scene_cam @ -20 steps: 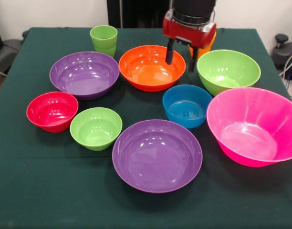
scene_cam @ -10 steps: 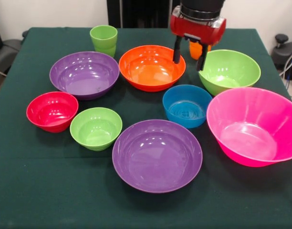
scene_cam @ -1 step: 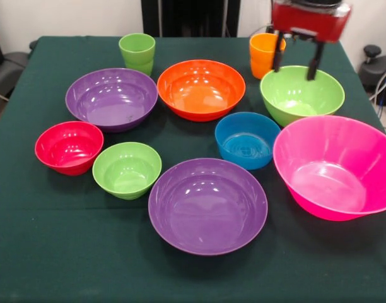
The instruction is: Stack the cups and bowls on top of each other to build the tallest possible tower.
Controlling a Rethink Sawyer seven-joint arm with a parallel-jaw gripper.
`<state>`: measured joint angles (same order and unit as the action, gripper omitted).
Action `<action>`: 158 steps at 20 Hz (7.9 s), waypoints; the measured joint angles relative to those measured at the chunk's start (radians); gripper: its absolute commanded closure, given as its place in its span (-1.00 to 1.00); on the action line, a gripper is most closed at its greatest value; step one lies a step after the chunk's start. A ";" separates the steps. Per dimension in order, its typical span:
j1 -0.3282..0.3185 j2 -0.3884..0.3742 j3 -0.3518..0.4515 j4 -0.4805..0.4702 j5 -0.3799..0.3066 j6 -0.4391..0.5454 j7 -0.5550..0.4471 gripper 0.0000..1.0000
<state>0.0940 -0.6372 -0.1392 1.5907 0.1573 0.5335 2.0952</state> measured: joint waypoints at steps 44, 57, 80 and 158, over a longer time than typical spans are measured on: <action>0.184 0.202 -0.289 -0.174 0.234 0.049 0.429 -1.00; 0.163 0.278 -0.302 -0.198 0.235 0.049 0.434 -1.00; 0.176 0.362 -0.307 -0.292 0.236 0.049 0.434 -1.00; 0.208 0.463 -0.261 -0.392 0.236 0.048 0.434 1.00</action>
<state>0.3017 -0.1744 -0.4004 1.1989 0.3936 0.5819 2.5289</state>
